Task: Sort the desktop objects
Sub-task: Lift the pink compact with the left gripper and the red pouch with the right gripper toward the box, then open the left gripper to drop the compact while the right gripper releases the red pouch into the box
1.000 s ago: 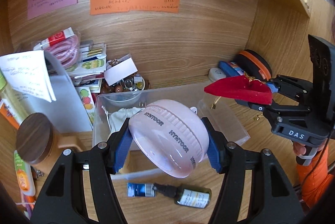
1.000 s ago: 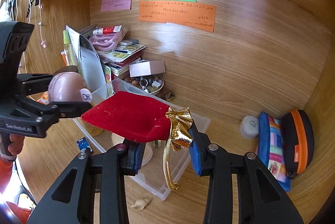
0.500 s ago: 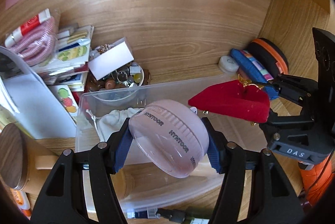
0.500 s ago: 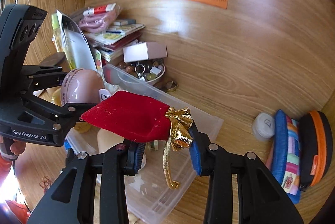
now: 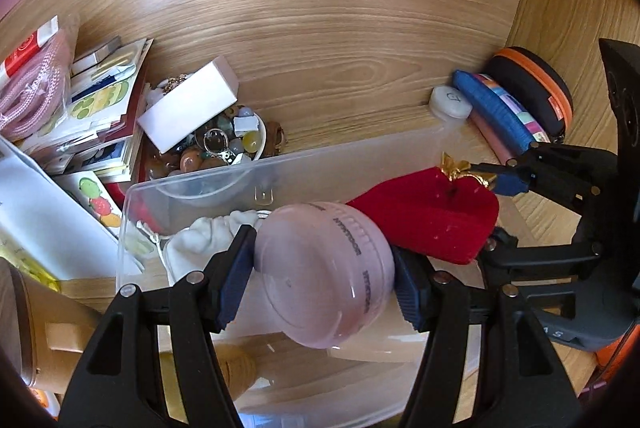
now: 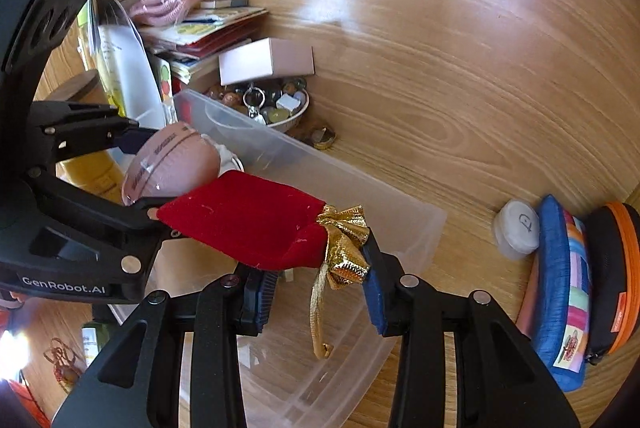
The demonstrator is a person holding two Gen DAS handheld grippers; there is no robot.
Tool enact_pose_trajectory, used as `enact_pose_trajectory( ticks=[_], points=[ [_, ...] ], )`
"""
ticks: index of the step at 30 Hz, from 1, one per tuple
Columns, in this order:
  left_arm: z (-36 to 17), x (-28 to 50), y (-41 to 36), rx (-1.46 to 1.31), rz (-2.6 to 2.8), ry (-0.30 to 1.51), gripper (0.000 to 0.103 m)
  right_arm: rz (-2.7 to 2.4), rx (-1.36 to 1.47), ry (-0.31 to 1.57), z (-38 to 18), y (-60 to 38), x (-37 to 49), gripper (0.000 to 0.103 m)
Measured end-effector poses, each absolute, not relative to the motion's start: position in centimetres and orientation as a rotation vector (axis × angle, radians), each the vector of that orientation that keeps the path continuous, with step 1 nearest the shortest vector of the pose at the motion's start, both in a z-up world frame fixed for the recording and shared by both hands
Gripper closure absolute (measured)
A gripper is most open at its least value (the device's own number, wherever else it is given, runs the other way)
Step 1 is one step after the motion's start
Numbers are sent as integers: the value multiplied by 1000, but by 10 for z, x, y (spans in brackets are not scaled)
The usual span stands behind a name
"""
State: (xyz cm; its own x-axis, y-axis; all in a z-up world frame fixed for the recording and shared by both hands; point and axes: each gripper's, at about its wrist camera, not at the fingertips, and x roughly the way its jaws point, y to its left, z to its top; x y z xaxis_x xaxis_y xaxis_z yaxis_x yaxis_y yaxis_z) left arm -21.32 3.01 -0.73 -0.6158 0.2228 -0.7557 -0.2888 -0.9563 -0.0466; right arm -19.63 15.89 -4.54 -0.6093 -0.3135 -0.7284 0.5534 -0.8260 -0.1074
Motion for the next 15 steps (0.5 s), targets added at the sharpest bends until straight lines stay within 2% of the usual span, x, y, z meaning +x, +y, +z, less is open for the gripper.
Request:
enact_pose_trajectory(
  ticks=[7, 10, 15],
  points=[
    [-11, -218, 34, -1201, 2614, 158, 40, -2429, 998, 513, -52, 156, -197, 66],
    [-11, -218, 34, -1205, 2619, 161, 35, -2432, 1005, 533, -54, 155, -198, 65],
    [-10, -219, 32, -1217, 2599, 133, 31, -2439, 999, 545, -53, 156, -199, 47]
  ],
)
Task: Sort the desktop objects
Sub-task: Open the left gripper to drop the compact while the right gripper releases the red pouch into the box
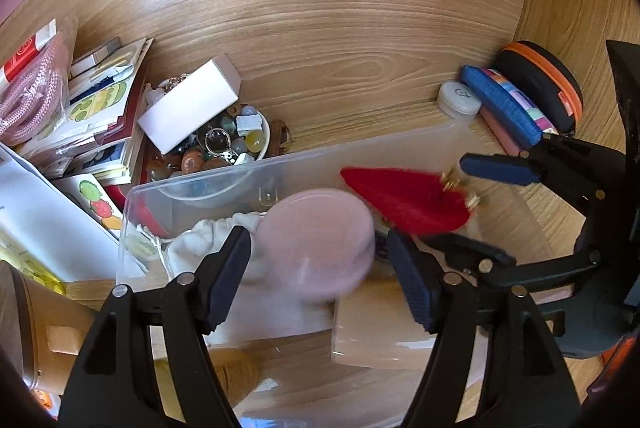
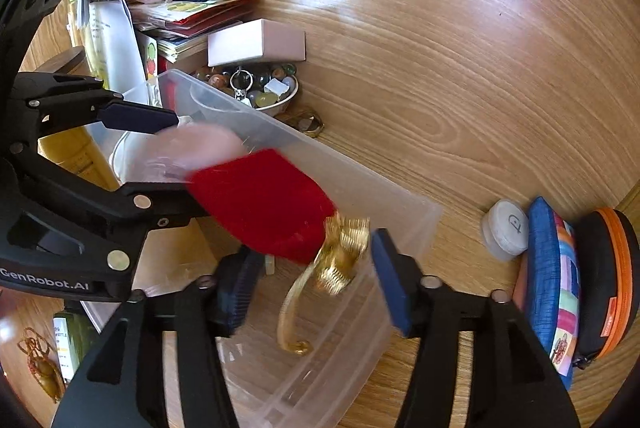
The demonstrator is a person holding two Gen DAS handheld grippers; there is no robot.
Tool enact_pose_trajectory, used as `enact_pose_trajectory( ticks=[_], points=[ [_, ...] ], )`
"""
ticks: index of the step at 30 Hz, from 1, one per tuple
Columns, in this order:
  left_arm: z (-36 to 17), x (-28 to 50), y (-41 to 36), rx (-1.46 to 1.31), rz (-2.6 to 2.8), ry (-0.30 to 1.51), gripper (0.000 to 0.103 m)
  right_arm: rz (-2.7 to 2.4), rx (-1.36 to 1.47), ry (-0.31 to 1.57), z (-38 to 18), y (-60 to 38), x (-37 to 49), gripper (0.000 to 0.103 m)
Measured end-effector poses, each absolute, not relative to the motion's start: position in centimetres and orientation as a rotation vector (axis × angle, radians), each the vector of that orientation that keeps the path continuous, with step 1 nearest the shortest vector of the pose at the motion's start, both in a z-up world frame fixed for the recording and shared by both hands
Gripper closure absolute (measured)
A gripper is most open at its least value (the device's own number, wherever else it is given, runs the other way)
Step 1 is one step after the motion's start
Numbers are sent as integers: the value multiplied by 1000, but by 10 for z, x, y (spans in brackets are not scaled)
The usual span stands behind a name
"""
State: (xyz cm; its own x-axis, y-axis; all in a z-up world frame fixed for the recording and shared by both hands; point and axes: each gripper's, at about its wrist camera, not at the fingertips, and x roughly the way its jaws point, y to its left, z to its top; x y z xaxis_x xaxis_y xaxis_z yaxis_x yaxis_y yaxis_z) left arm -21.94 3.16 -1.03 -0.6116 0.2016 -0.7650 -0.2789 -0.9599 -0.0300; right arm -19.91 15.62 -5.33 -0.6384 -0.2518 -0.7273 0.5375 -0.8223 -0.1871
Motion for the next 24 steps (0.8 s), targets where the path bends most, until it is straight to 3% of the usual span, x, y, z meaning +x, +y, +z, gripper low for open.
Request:
enact_pose_trajectory(
  ticks=[4, 13, 24],
  points=[
    [-3, -214, 31, -1194, 2593, 110, 30, -2447, 965, 529, -46, 159, -195, 38],
    [16, -193, 30, -1143, 2639, 140, 28, -2464, 938, 506, -32, 164, -187, 38],
    [40, -154, 21, -1056, 2693, 136, 17, -2501, 885, 485, -6, 181, -152, 36]
  ],
)
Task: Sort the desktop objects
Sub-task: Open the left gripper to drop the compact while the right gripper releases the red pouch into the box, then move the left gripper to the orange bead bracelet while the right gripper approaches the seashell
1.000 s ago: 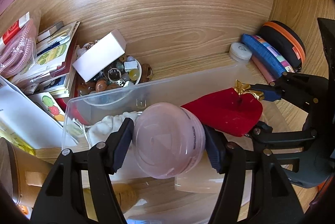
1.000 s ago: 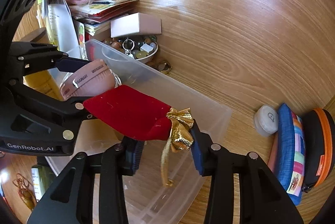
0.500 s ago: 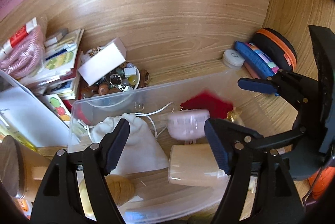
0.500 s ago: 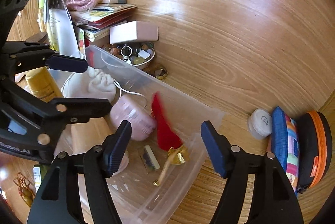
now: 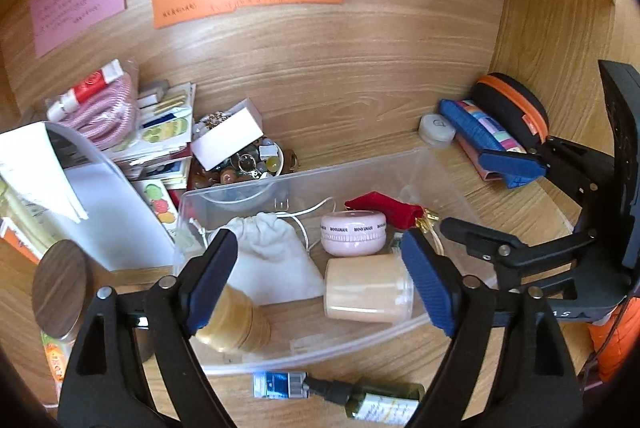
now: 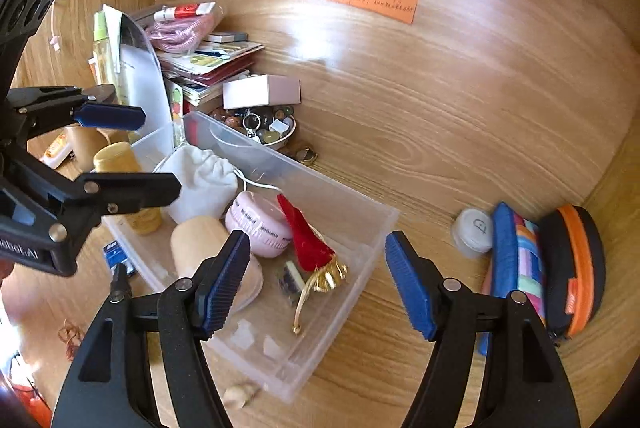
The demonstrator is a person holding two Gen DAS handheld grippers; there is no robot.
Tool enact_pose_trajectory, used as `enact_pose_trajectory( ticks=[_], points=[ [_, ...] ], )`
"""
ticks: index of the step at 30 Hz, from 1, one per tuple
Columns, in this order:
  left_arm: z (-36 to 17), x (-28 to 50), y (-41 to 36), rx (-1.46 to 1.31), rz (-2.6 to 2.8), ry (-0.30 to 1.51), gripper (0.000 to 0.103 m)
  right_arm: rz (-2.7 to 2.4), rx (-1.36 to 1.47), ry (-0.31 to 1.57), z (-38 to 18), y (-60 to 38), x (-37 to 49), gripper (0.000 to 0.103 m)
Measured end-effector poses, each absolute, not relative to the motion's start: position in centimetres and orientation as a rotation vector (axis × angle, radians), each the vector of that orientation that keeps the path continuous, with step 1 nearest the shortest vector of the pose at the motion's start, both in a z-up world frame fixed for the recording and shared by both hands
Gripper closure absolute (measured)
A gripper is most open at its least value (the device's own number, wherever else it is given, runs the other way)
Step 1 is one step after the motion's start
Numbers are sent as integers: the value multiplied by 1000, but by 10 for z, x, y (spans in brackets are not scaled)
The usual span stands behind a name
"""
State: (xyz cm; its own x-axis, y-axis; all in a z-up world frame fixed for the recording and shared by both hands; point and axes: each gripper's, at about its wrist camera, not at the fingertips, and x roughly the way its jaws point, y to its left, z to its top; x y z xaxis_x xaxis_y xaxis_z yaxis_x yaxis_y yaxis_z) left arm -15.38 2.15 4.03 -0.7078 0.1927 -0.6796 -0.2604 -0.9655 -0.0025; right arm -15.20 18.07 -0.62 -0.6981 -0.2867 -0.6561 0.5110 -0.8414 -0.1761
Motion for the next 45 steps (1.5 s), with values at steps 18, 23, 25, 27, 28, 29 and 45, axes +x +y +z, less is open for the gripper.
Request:
enact_pose_trajectory(
  ticks=[18, 23, 25, 27, 28, 29, 45],
  points=[
    [25, -81, 4, -1061, 2693, 77, 12, -2547, 882, 453, -3, 201, -82, 35],
    [11, -63, 3, -1093, 2681, 78, 12, -2552, 900, 413, -12, 207, -68, 35],
    [6, -55, 1, -1106, 2684, 74, 12, -2563, 905, 402, -17, 211, -63, 35],
    [2, -48, -3, -1113, 2683, 62, 12, -2561, 914, 371, -22, 215, -57, 33],
    [0, -44, -4, -1121, 2681, 52, 12, -2563, 922, 358, -25, 218, -55, 30],
    [-2, -41, -6, -1129, 2678, 46, 12, -2563, 931, 353, -27, 219, -54, 29],
    [-56, -13, 2, -1269, 2589, 29, 12, -2506, 1031, 427, -66, 207, -37, 29]
  ],
)
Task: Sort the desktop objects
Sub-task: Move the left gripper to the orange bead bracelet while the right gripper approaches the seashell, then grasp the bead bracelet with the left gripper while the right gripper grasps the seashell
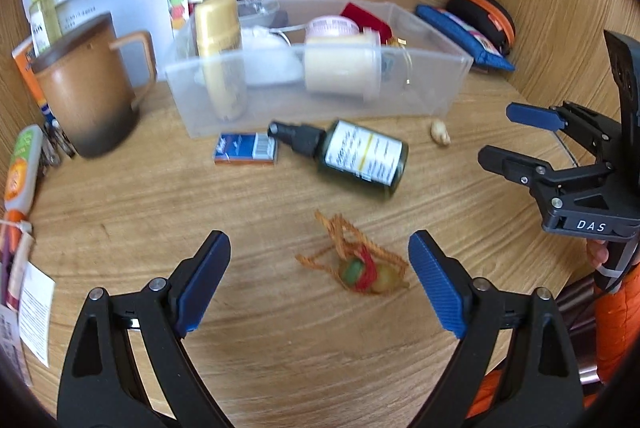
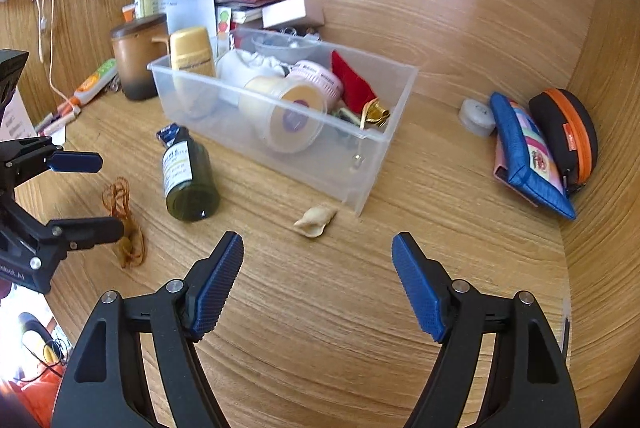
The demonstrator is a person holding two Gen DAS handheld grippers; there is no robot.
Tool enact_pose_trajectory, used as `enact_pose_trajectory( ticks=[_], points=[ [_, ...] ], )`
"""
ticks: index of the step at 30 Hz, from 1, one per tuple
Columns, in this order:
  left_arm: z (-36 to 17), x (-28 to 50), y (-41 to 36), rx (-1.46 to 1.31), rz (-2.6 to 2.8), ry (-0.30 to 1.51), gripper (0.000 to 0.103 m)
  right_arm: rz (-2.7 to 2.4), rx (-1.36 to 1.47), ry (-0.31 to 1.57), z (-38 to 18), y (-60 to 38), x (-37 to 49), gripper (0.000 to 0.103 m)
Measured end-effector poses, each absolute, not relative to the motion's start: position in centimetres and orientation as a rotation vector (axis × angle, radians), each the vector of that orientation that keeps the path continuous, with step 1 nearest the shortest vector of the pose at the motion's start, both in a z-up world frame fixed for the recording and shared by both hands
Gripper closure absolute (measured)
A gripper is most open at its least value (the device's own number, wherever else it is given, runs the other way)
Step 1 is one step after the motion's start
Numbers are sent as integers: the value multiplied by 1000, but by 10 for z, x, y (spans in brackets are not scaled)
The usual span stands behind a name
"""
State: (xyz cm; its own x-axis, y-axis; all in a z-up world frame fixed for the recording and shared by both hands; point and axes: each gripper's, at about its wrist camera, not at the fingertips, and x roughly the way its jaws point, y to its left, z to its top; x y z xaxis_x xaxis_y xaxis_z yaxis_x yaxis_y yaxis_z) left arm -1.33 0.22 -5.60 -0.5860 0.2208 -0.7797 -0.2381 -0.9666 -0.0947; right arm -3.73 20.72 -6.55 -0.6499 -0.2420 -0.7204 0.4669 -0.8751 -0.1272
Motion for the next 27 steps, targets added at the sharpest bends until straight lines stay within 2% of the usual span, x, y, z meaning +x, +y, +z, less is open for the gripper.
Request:
enact_pose_trajectory(
  ticks=[10, 14, 16, 20, 25, 27],
  points=[
    [-70, -8, 7, -1273, 2588, 63, 12, -2458, 1145, 362, -89, 205, -62, 29],
    [-71, -6, 10, -1252, 2610, 117, 22, -2452, 1178, 330, -96, 205, -74, 32],
    [-70, -4, 9, -1240, 2618, 138, 25, -2450, 1185, 337, -97, 203, -78, 35],
    [-70, -5, 8, -1230, 2619, 135, 29, -2439, 1191, 357, -101, 197, -84, 50],
    [-69, -7, 9, -1225, 2615, 140, 32, -2437, 1168, 377, -102, 188, -85, 57],
    [-68, -8, 11, -1217, 2610, 144, 37, -2430, 1167, 370, -102, 186, -85, 60]
  ],
)
